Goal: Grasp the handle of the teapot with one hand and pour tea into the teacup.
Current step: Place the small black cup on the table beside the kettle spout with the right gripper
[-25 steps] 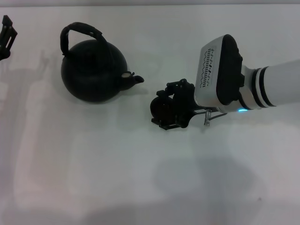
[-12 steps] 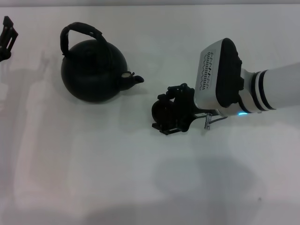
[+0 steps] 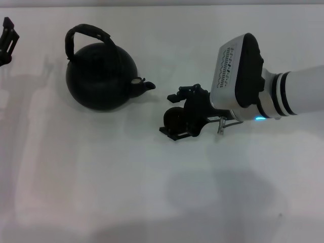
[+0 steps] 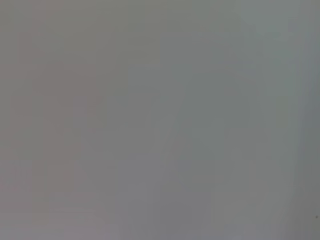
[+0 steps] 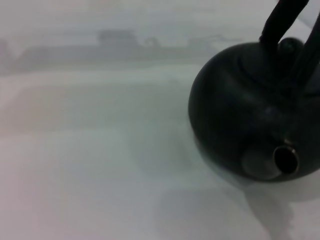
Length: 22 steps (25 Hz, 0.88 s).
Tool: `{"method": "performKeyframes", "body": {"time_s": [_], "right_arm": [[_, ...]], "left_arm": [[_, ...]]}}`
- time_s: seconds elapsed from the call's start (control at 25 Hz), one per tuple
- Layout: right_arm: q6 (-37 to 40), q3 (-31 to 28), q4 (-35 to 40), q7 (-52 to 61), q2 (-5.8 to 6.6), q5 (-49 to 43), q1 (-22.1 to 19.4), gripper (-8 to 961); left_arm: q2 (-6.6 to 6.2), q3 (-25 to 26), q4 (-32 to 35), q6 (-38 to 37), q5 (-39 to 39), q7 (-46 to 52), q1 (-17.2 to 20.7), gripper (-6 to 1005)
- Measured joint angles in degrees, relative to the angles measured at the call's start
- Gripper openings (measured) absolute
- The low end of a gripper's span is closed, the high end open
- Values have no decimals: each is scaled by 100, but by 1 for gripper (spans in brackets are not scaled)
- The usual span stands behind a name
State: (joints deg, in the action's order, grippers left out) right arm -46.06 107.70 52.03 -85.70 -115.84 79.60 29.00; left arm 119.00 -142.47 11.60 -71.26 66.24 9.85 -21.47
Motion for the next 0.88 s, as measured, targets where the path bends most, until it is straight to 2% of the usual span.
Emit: {"method": "performKeyframes", "body": {"time_s": [0.32,0.88], "right_arm": [[-15,-110,-13,-6,2,151,7,854],[-300,-1111,-253,-16,31,527,-29,849]], "left_arm": [[0,0,0,-2,20,0,-20,888],[-5,0,-1,18,241,-32,-24,887]]}}
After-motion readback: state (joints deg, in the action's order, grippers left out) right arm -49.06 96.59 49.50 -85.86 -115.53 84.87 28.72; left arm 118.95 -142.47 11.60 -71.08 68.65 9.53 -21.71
